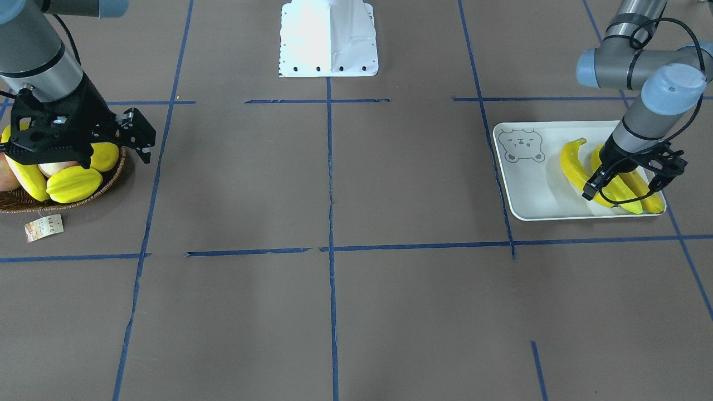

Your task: Transfer all bananas from basket to plate

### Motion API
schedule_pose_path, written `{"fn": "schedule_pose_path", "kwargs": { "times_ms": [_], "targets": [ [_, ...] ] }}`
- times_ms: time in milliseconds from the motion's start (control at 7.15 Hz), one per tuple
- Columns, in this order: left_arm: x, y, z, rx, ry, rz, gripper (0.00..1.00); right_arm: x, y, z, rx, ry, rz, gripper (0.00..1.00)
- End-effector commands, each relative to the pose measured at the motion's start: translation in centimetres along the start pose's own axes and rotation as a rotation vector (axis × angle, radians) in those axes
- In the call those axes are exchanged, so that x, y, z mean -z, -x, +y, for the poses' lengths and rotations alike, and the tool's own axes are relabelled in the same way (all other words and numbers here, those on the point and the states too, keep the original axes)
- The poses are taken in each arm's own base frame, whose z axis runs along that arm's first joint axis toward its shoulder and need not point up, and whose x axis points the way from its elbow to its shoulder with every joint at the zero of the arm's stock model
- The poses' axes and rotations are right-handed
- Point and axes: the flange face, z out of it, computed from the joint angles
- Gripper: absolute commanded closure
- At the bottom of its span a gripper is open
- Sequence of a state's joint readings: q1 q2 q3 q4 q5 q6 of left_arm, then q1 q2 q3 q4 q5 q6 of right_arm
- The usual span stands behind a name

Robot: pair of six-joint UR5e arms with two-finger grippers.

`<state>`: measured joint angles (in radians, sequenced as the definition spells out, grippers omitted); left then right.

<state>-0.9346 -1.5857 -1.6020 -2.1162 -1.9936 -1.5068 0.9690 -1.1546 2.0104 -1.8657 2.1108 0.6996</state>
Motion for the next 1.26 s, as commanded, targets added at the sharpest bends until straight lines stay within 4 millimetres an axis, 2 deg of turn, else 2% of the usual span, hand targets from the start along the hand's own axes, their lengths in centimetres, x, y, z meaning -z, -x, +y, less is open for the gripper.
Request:
{"fn": "schedule_pose_path", "kwargs": {
  "times_ms": [0, 280, 419, 559, 839, 1118],
  "targets": [
    [-0.7, 1.1, -1.4, 0.057, -0.011, 0.006, 0.86, 0.0, 0.0, 0.0, 0.000, -0.001, 0.000, 0.00],
    [-0.6, 1.1, -1.9, 0.061, -0.016, 0.007, 0.59, 0.0, 0.0, 0.0, 0.001, 0.000, 0.000, 0.00],
    [-0.3, 0.9, -2.5, 0.058, -0.023, 0.013, 0.33, 0.0, 0.0, 0.0, 0.001, 0.000, 0.000, 0.00],
    [0.1, 0.6, -2.8, 0.026, -0.028, 0.022, 0.00, 0.0, 0.0, 0.0, 0.000, -0.001, 0.000, 0.00],
    [1.9, 1.4, -5.0, -0.073, -0.033, 0.042, 0.00, 0.0, 0.0, 0.0, -0.001, 0.000, 0.001, 0.00],
    [6.7, 2.8, -8.7, -0.097, 0.062, 0.129, 0.00, -0.2, -0.5, 0.1, -0.005, 0.003, 0.007, 0.00]
  ]
}}
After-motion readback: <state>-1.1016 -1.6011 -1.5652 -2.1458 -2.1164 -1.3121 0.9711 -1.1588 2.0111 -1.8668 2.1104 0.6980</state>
